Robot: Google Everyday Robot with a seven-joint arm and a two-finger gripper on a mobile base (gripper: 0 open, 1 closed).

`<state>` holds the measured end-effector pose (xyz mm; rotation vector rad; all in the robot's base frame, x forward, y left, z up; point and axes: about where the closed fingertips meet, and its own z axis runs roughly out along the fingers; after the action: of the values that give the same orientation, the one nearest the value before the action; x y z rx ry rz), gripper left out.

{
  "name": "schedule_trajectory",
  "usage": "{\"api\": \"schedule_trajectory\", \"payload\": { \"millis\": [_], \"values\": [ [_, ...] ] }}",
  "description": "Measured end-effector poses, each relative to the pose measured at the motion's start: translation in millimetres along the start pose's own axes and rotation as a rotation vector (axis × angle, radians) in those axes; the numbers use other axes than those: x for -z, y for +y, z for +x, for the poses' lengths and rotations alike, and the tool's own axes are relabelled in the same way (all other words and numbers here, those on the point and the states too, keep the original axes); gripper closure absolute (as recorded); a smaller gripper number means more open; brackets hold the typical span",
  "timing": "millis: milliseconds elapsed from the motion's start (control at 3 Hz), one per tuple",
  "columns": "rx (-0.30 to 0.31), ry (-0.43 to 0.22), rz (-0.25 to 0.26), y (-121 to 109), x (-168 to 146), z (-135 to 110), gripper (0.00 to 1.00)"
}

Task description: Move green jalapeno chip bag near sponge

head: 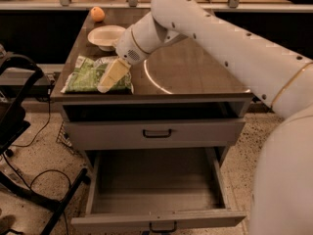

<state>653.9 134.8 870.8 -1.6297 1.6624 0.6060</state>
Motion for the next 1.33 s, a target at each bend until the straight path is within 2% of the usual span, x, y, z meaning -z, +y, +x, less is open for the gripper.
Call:
{"api": "schedule_trajectory", "payload": {
  "millis": [333, 1333],
  "values": [
    [-0.046, 0.028, -0.029, 12.5, -32.7, 16.2, 0.25],
    [-0.041, 0.027, -0.039, 14.9, -37.2, 14.4, 0.95]
  ]
}}
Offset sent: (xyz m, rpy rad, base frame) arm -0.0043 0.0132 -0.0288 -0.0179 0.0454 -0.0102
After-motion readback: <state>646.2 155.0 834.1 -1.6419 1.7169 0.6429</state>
